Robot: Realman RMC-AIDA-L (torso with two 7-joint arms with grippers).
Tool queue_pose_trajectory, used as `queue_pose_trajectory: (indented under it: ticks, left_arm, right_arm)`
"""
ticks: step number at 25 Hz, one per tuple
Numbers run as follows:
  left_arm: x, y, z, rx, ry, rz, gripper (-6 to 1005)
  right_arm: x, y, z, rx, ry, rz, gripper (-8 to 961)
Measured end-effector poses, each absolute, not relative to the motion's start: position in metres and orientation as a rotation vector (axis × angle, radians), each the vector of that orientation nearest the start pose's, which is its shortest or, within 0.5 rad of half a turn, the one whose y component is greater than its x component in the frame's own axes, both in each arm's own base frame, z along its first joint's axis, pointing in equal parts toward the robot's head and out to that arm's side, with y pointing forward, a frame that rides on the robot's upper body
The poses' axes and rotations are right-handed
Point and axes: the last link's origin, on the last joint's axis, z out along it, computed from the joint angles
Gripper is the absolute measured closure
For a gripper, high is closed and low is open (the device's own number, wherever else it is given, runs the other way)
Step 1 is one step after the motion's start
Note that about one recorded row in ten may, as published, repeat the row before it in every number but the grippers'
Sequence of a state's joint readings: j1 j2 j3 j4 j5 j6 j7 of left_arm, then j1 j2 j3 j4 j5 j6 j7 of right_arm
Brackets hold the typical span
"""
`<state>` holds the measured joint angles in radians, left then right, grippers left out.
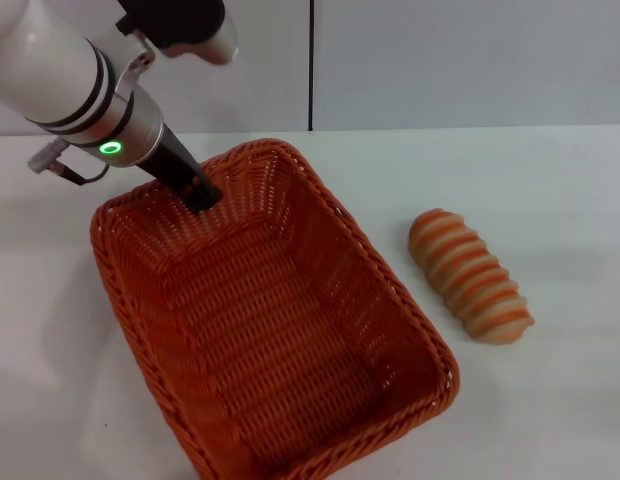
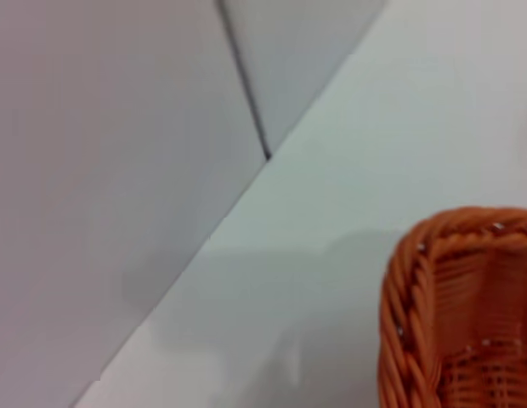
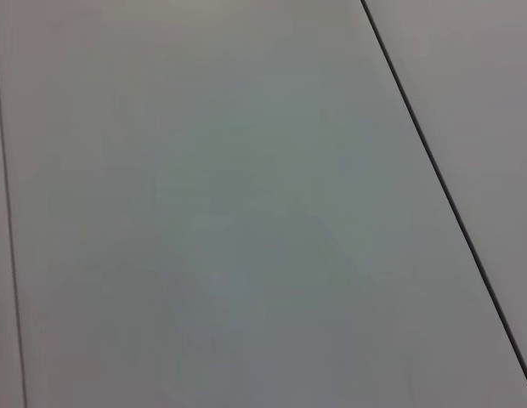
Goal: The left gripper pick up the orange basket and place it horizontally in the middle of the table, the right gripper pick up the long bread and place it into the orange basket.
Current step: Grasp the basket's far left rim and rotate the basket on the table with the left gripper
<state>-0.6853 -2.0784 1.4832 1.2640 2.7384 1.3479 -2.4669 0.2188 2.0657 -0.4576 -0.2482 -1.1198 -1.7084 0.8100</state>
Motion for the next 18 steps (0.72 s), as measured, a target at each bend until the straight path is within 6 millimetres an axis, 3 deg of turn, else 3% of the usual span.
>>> queue_pose_trajectory:
  ticks: [1, 2, 3, 4, 14, 15, 18]
  left_arm:
    - [-0.168, 0.390, -0.013, -2.521, -0.537, 0.587, 696]
    - [-0.168, 0.390, -0.013, -2.474, -0.690, 0.522, 716]
    - [-0.168, 0.390, -0.013, -2.474, -0.690, 0.522, 731]
    - [-0.169, 0.391, -0.012, -2.426, -0.804, 0.491, 747]
    - [-0.171, 0.390, -0.005, -2.331, -0.928, 0.453, 756]
    - [-0.179, 0.389, 0.011, -2.231, -1.022, 0.458, 757]
    - [-0.186, 0.387, 0.025, -2.181, -1.073, 0.435, 759]
  right_arm:
    - [0.348, 0.246, 0.076, -1.554, 0.489, 1.210, 217]
    - [0.347, 0.248, 0.079, -1.558, 0.486, 1.210, 217]
    - [0.347, 0.251, 0.082, -1.561, 0.481, 1.208, 217]
    - [0.346, 0.253, 0.084, -1.563, 0.478, 1.204, 217]
    - [0.330, 0.285, 0.092, -1.715, 0.397, 1.130, 216]
    - [0.329, 0.288, 0.091, -1.735, 0.395, 1.118, 216]
    - [0.330, 0.295, 0.094, -1.760, 0.401, 1.102, 216]
